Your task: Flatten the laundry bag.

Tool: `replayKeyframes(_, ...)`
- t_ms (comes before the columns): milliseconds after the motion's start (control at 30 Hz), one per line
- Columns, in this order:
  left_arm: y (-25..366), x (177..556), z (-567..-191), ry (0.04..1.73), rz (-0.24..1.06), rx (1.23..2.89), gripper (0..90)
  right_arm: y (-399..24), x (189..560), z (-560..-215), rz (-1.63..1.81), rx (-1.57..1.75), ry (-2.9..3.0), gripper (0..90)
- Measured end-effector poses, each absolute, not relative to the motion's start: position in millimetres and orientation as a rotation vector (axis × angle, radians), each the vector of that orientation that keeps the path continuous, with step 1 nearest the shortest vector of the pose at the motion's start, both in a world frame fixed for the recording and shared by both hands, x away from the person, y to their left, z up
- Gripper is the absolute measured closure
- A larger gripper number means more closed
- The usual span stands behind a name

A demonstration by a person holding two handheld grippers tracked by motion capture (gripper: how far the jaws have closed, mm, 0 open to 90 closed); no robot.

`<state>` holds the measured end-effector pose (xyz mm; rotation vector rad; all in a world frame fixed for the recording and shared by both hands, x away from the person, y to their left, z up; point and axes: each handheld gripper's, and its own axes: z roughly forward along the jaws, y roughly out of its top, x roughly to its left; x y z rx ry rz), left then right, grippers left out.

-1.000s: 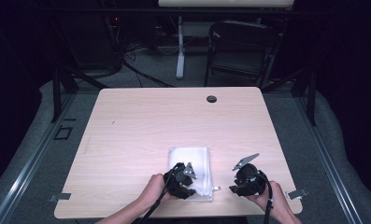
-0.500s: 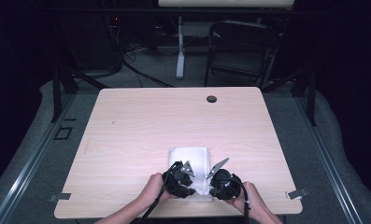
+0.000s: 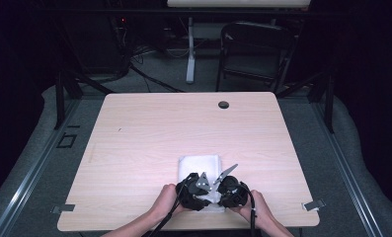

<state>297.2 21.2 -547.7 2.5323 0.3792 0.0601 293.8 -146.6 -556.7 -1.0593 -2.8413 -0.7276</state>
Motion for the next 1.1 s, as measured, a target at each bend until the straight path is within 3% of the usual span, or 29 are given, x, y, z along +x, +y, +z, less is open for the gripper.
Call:
replayKeyframes(67,22,297,-548,0.393,0.077,2.534,76.8,-148,294,-557,-0.729,-1.057,-2.841,90.0)
replayKeyframes(167,26,299,-545,0.402,0.093,2.510,83.0,-147,293,-557,-0.735,-1.056,-2.841,90.0)
replayKeyframes(500,45,295,-525,0.429,0.194,2.421,84.3,-150,292,-556,-0.696,-1.087,-2.858,90.0)
replayKeyframes(1100,102,286,-500,0.621,0.345,2.280,85.2,-150,292,-553,-0.643,-1.049,-2.905,90.0)
